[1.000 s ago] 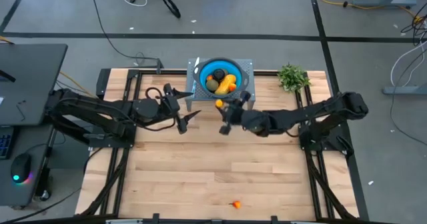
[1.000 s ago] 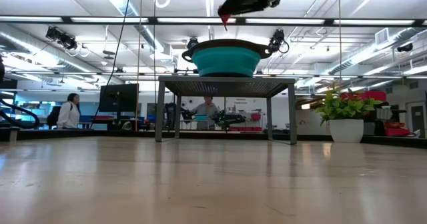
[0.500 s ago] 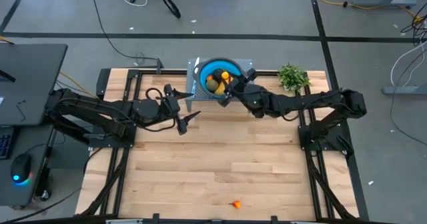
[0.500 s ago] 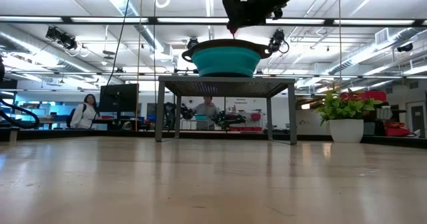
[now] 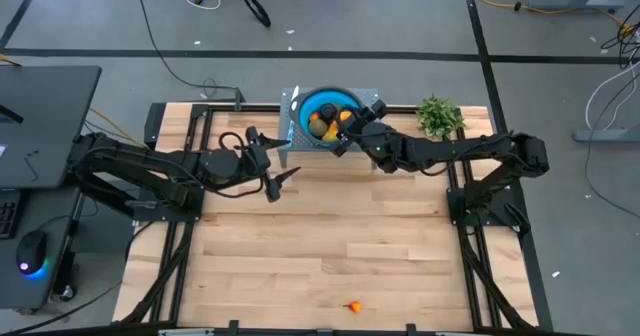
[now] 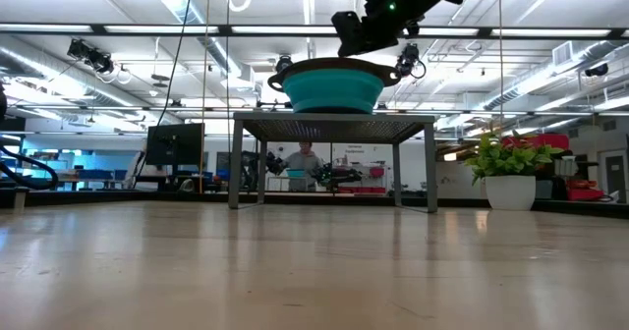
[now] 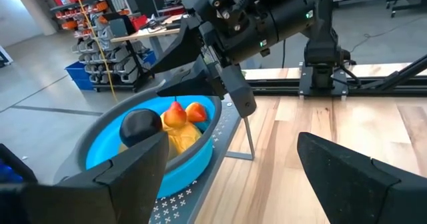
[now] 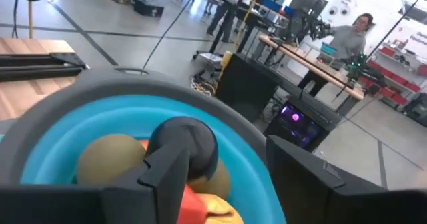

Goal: Pick & Place Fruit
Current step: Put the orange pear into the blue strainer bowl

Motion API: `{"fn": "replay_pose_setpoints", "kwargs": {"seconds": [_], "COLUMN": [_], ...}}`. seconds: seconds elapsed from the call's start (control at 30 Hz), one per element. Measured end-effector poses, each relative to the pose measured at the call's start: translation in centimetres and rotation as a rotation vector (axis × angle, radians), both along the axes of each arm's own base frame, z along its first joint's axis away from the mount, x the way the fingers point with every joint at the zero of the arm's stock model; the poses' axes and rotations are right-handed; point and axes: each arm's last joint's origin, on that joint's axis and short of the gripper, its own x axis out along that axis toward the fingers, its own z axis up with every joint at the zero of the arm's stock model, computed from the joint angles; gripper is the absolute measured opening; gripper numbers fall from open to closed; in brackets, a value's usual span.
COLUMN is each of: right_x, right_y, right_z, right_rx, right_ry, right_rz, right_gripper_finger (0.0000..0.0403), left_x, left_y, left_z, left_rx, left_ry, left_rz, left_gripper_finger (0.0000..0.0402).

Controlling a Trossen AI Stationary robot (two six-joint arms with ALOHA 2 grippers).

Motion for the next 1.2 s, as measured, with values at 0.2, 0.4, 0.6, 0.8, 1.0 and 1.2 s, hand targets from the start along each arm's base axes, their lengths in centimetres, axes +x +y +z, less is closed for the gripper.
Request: {"fn": "replay_pose_setpoints", "kwargs": {"seconds": [0.2,0.4,0.6,0.8,1.0,1.2], "right_x": [0.0,-0.1,-0.7,-1.9,-3.2,-4.3], "right_y": [0.6,3.9,8.6,13.1,16.7,20.6], "right_z": [0.4,2.1,2.3,0.7,-1.4,-4.1], "right_rx": [-0.032,-0.099,-0.058,0.090,0.464,0.666], "right_ry": [-0.012,-0.069,-0.076,-0.026,0.086,0.218], "right_rz": [-0.018,0.049,0.185,0.334,0.665,0.871], "right_gripper_finger": [0.0215,0.0216,0.0216,0.0216,0.0216,0.0216], "left_x": [0.0,0.0,0.0,0.0,0.0,0.0], "left_y": [0.0,0.0,0.0,0.0,0.0,0.0], "left_z": [0.0,0.0,0.0,-0.1,0.0,0.0], "left_rx": [0.000,0.001,0.001,-0.001,-0.004,-0.010], "left_ry": [0.002,0.004,0.004,0.004,0.002,-0.002], "left_rz": [0.000,0.000,0.000,0.000,0.001,0.002], "left_gripper_finger": [0.0340,0.0340,0.0340,0.0340,0.0340,0.0340]}}
